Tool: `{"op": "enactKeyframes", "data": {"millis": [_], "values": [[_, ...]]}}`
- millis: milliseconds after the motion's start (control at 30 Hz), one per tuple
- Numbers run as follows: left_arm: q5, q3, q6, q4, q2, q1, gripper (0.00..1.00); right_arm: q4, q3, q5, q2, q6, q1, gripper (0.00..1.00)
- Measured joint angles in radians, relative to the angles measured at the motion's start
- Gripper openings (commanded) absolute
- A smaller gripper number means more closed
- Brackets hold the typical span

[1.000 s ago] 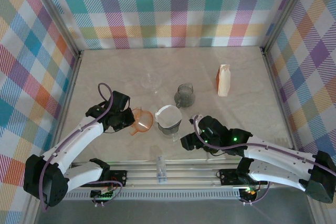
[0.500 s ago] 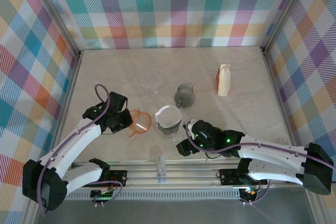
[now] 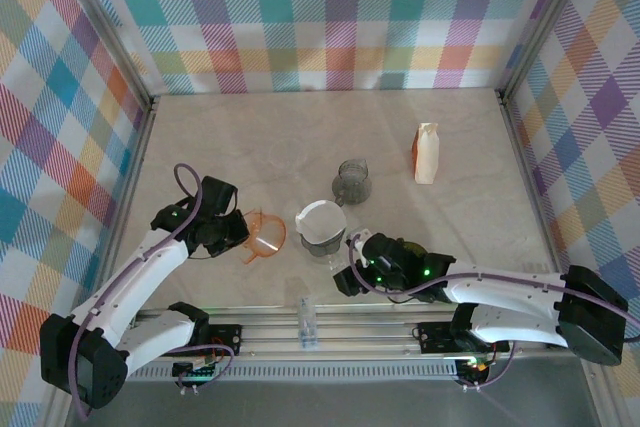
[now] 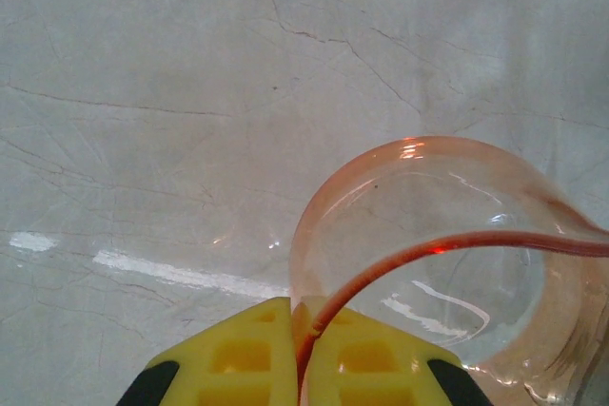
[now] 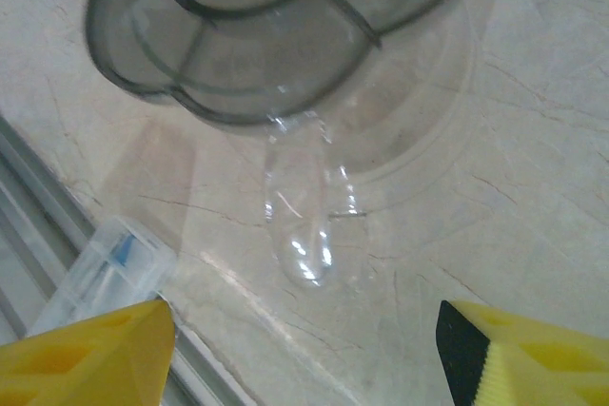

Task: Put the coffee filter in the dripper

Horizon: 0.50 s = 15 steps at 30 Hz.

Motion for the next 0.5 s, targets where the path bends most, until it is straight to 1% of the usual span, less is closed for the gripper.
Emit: {"op": "enactKeyframes", "data": {"millis": [233,500], "values": [[0.003,0.000,-0.001,0.002,0.000,0.002,0.00,0.085,-0.048,0.023,0.025,0.000,0.000,0.73],[0.019,0.000,-0.004,-0.001,0.000,0.004,0.00,0.181,-0.053,0.038,0.082,-0.005,0.000,0.70]]}}
